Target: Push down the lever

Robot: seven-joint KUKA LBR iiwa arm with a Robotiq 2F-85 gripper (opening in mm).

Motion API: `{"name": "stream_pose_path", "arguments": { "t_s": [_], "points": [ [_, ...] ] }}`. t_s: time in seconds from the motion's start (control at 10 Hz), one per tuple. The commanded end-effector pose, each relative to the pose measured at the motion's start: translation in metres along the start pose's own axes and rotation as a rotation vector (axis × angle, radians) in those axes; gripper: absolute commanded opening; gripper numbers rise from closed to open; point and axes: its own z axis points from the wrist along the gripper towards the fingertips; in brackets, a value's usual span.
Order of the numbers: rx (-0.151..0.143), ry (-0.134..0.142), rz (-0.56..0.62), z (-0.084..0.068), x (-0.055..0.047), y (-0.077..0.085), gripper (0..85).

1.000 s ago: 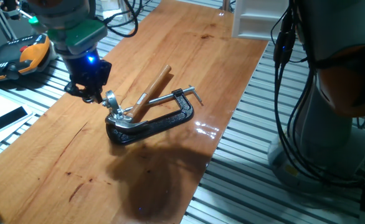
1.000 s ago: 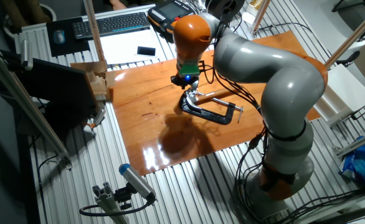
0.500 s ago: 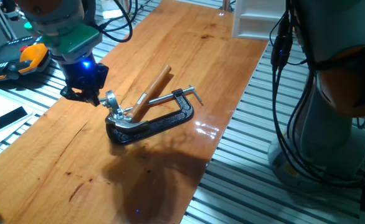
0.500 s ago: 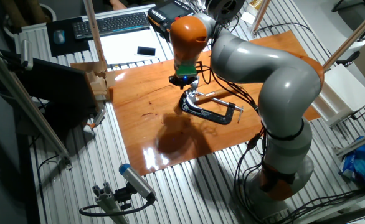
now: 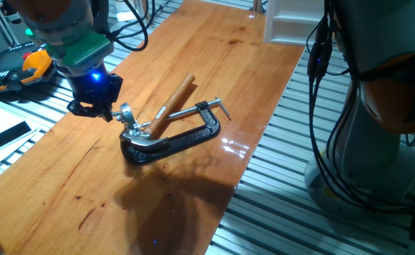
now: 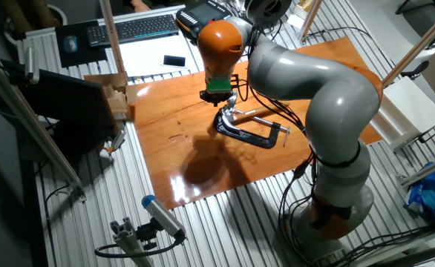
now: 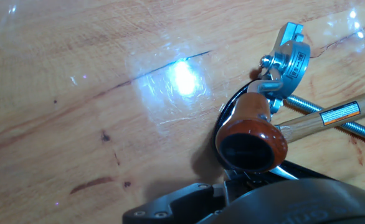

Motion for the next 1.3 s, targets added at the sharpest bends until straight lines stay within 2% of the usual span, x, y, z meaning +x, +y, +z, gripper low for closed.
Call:
{"name": "stream_pose_path", "arguments": {
  "t_s": [0.0, 0.3, 0.4, 1.2],
  "points": [
    [0.0, 0.0, 0.004, 0.0, 0.0, 0.001, 0.0],
    [0.006, -0.003, 0.021, 0.0, 0.001, 0.007, 0.0],
    [0.001, -0.005, 0.022, 0.001, 0.0, 0.007, 0.0],
    [0.023, -0.011, 0.021, 0.003, -0.009, 0.009, 0.0]
  ]
}}
